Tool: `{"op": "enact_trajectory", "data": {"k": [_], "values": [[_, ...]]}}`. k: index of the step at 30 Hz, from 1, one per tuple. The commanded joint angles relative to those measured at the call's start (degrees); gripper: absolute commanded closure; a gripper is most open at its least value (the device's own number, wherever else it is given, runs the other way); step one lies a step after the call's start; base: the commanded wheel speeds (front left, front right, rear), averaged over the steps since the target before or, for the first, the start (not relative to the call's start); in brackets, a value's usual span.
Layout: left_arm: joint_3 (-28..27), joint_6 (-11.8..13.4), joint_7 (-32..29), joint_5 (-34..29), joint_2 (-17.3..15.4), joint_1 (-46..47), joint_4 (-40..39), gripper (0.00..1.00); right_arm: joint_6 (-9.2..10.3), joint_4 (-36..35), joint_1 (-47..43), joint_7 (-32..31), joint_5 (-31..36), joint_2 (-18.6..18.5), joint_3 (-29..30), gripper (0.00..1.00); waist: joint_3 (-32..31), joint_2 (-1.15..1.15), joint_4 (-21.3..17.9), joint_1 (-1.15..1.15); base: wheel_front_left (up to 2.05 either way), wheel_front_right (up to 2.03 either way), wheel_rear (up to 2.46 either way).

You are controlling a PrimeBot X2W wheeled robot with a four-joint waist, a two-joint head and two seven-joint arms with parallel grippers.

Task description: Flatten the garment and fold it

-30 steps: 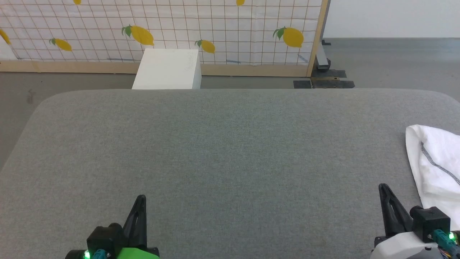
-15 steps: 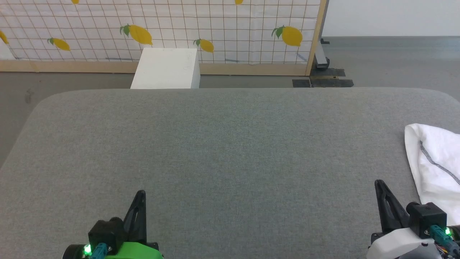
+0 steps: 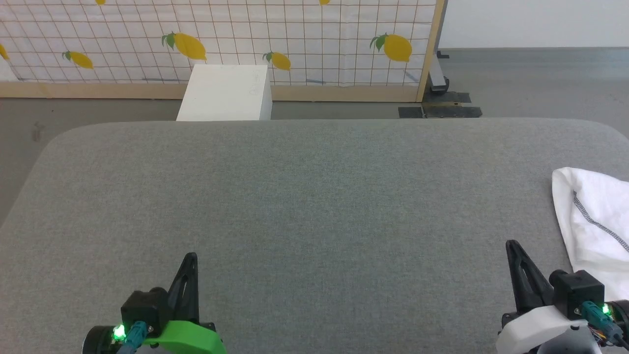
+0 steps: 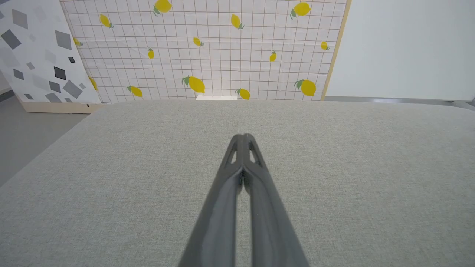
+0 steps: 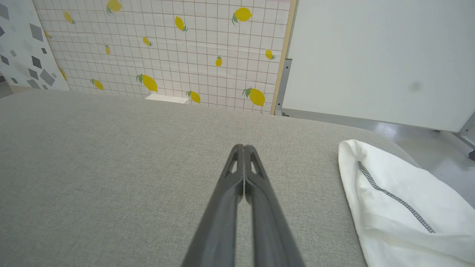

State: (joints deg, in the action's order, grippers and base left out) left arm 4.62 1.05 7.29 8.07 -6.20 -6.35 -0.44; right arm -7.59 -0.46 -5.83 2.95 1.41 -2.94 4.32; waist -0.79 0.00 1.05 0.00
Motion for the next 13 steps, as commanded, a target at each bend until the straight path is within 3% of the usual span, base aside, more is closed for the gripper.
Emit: {"op": "enact_trajectory", "data": {"k": [1,13], "values": [[-0.27,-0.28,-0.36,-0.80,0.32,1.27,0.16,1.00,0.05,0.15,1.28,-0.29,-0.56,0.03,-0.23,1.00,0.02,0.00,-0.03,0.00,0.00,0.00,0.00],[-1.12,-0.43,-1.72,-2.23,0.91,2.27,0.22,1.00,0.06,0.21,2.18,-0.81,-0.73,0.04,-1.04,1.00,0.17,0.00,-0.23,0.00,0.00,0.00,0.00]]}}
